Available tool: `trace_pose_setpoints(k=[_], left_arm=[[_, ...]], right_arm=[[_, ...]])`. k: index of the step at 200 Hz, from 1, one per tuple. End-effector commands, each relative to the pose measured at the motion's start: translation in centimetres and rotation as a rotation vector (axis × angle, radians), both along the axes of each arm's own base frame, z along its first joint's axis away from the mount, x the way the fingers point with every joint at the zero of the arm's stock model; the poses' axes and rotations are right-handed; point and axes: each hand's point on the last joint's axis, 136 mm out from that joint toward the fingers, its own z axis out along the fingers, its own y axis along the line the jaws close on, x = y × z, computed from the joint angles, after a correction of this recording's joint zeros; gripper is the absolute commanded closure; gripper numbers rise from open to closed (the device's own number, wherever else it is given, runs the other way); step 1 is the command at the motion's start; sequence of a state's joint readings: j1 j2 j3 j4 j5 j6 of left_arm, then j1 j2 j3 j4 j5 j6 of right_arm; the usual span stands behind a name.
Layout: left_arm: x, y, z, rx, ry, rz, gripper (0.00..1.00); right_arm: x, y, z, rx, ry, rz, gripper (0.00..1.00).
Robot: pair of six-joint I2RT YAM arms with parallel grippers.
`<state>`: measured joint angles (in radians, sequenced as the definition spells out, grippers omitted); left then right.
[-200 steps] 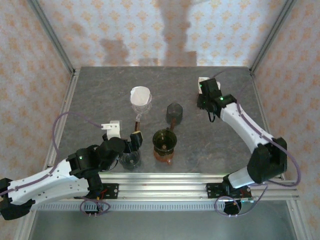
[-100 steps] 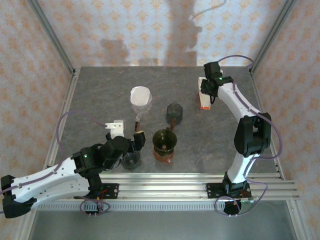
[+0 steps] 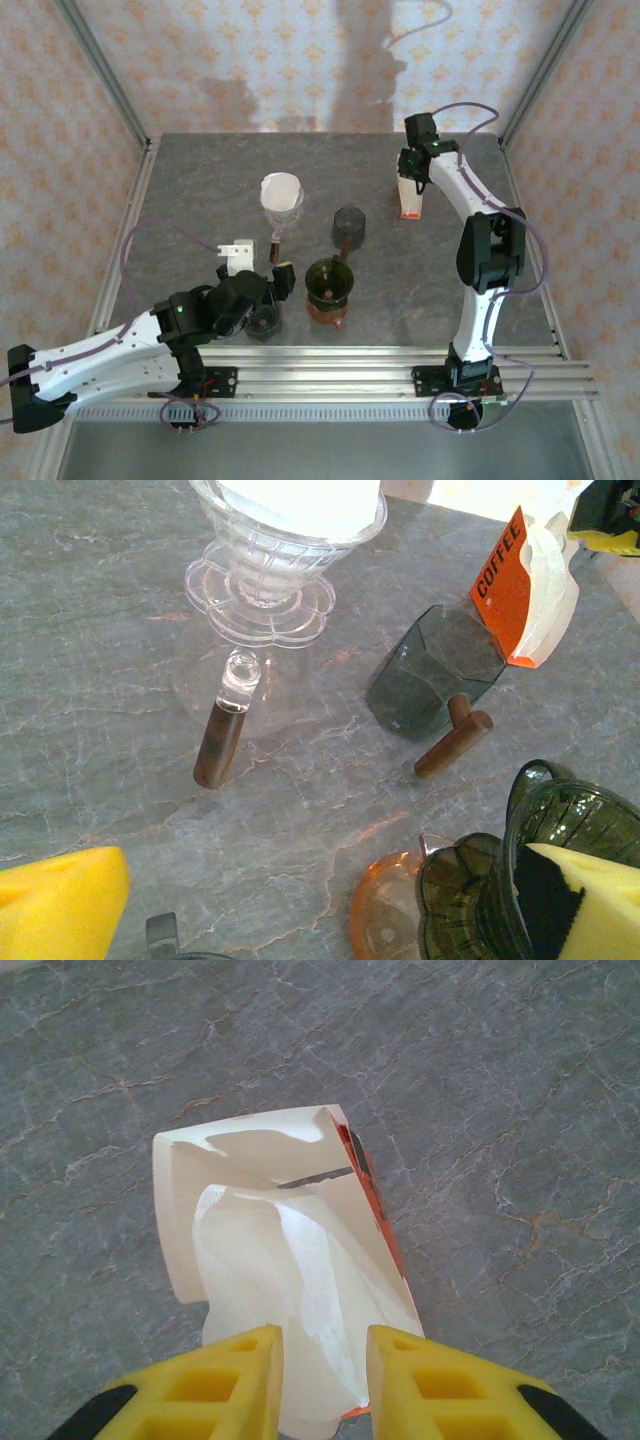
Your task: Place the coffee filter in the dripper
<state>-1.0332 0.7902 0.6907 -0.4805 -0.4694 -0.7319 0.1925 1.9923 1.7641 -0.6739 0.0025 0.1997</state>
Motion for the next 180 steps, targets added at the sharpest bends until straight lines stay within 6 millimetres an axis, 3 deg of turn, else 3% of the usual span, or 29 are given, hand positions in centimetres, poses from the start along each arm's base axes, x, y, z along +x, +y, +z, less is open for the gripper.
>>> trace_pose_setpoints(k=[1,180], left_arm=[[0.5,0.0,0.6,-0.005,-0.02,0.007,0.0],[1.2,-0.2,-0.6,-0.024,0.025,0.013,0.0]], right_arm=[[0.4,-0.4,0.0,-0.016,0.018,0.012,0.72],[2.0,-0.3,-1.6,-0.048,0.045,0.033,0.79]])
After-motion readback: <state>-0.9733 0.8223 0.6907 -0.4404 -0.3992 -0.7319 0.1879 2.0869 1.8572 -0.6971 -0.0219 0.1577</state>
